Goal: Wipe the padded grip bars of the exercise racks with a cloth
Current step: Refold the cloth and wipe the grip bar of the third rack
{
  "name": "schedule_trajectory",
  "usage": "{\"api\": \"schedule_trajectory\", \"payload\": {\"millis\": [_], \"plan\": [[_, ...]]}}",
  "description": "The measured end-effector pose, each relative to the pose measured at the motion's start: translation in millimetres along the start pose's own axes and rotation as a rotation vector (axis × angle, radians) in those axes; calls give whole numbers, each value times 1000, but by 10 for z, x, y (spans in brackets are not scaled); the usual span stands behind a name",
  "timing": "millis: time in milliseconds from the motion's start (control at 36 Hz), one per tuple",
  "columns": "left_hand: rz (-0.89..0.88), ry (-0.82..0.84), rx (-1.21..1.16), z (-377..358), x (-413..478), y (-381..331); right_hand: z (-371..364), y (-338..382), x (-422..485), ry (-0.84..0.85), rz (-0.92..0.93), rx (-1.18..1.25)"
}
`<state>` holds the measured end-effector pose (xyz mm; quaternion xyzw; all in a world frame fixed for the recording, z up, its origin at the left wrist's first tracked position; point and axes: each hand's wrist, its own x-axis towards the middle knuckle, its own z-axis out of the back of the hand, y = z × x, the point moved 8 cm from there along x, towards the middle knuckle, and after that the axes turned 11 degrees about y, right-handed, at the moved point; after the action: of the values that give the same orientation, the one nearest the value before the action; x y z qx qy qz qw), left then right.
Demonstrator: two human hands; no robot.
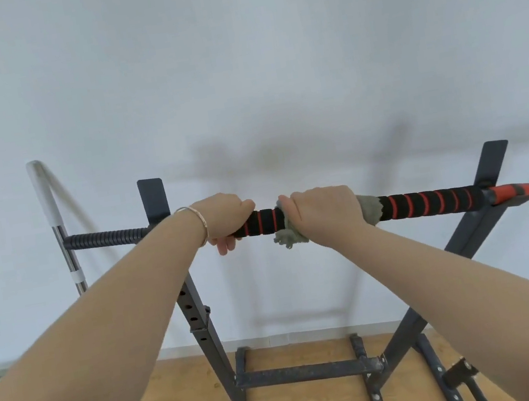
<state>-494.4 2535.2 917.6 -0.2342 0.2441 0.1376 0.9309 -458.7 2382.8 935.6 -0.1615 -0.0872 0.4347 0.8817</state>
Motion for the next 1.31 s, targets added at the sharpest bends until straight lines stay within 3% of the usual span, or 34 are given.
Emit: {"api": "schedule_trajectory", "payload": {"millis": [28, 139, 250, 306, 389, 500, 583, 639, 694, 833, 889, 944, 1000, 1083, 1139, 1194, 1306], "plan": [[-4, -24, 65, 12, 4, -16, -3, 6, -11, 0, -1, -10], [-85, -326, 736, -10, -67, -172, 29, 64, -32, -50, -14, -69], [-74, -557, 818, -68, -185, -194, 67, 35, -15, -162, -99, -45], [-75, -600, 810, -64, -203, -197, 66, 7, 61, -115, -126, -16], [-80, -634, 797, -71, -225, -194, -1, -120, 280, 106, -138, 198], [-82, -775, 773, -103, -353, -216, -143, -53, 312, 690, -2, 801], [-90, -820, 777, -125, -400, -222, -114, 14, 242, 771, 76, 898], [-51, -689, 812, -109, -286, -189, -83, -5, 263, 679, 65, 821], [-93, -536, 743, -58, -158, -138, -88, -106, 314, 530, -68, 818], [20, -47, 92, 74, -55, 169, 23, -73, 311, 120, -58, 259], [25, -87, 151, 87, -47, 166, 59, -31, 212, 53, -68, 143], [-29, -244, 450, 131, -73, 83, 102, 16, 109, -46, -45, 85], [-89, -363, 718, 68, -118, 1, 261, 134, -70, -344, 24, 22], [-79, -460, 804, 38, -175, -11, 331, 185, -256, -663, 67, 82], [-69, -494, 800, 38, -175, -8, 280, 223, -188, -584, 13, 7], [-74, -538, 814, 37, -192, -23, 209, 205, -5, -360, -65, -88], [-75, -603, 805, 19, -238, -34, 98, 48, 356, 156, -92, 176]]}}
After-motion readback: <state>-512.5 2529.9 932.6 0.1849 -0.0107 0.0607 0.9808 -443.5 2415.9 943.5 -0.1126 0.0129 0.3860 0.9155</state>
